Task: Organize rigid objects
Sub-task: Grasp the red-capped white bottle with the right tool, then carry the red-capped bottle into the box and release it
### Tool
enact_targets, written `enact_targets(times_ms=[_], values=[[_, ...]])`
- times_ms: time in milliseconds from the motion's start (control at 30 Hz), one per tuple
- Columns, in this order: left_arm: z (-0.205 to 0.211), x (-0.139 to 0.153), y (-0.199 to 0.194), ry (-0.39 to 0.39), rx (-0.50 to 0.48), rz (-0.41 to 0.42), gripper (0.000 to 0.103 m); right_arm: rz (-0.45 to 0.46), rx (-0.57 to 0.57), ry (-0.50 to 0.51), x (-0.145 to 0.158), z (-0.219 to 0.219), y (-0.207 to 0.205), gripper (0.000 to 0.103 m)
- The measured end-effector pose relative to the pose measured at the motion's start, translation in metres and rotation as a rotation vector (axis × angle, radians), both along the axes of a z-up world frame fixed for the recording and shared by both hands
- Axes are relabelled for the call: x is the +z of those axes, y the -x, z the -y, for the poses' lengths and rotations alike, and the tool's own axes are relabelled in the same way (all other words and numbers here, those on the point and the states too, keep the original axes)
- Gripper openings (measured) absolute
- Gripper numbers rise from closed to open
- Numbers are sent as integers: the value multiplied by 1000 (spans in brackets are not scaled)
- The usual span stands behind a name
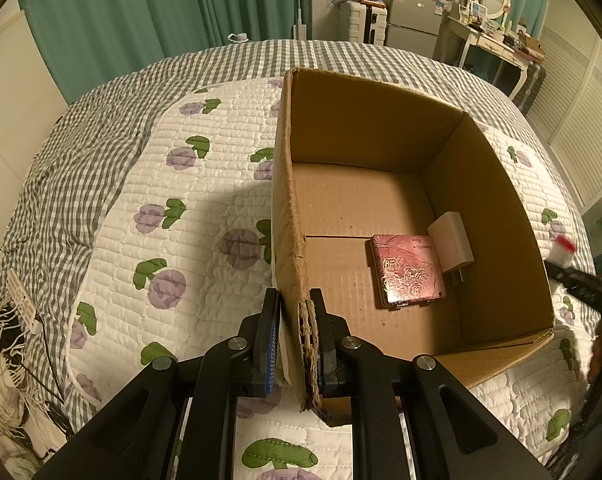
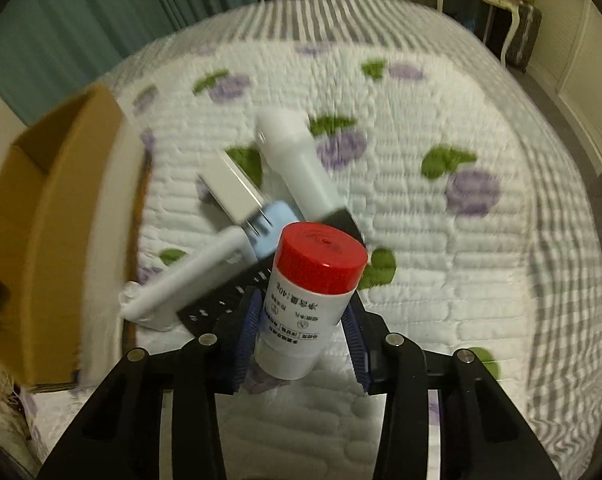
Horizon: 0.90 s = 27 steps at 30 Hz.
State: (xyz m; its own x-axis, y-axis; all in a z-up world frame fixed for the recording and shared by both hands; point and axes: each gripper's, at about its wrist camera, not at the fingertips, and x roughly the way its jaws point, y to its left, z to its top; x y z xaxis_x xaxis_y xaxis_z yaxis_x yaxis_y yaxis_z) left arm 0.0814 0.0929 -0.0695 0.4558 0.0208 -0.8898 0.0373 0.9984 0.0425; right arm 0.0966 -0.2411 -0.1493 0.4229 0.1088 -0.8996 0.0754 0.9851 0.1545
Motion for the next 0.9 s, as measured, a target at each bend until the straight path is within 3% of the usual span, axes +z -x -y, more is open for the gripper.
enact_targets(times_ms=[167, 367, 467, 633, 900], values=[[-1, 0, 0, 4, 0, 0, 14, 130, 37, 23, 60, -6, 12, 39], [-1, 0, 0, 4, -1, 1, 14, 293, 150, 64, 134, -56, 4, 38], [-1, 0, 0, 3, -1, 1, 14, 331, 227, 77, 151, -85, 3, 38], [0, 0, 0, 2, -3, 0, 14, 325, 324, 90, 152, -130, 0, 38], [0, 0, 0, 3, -3, 0, 14, 212, 474, 138, 96, -199, -12, 38]])
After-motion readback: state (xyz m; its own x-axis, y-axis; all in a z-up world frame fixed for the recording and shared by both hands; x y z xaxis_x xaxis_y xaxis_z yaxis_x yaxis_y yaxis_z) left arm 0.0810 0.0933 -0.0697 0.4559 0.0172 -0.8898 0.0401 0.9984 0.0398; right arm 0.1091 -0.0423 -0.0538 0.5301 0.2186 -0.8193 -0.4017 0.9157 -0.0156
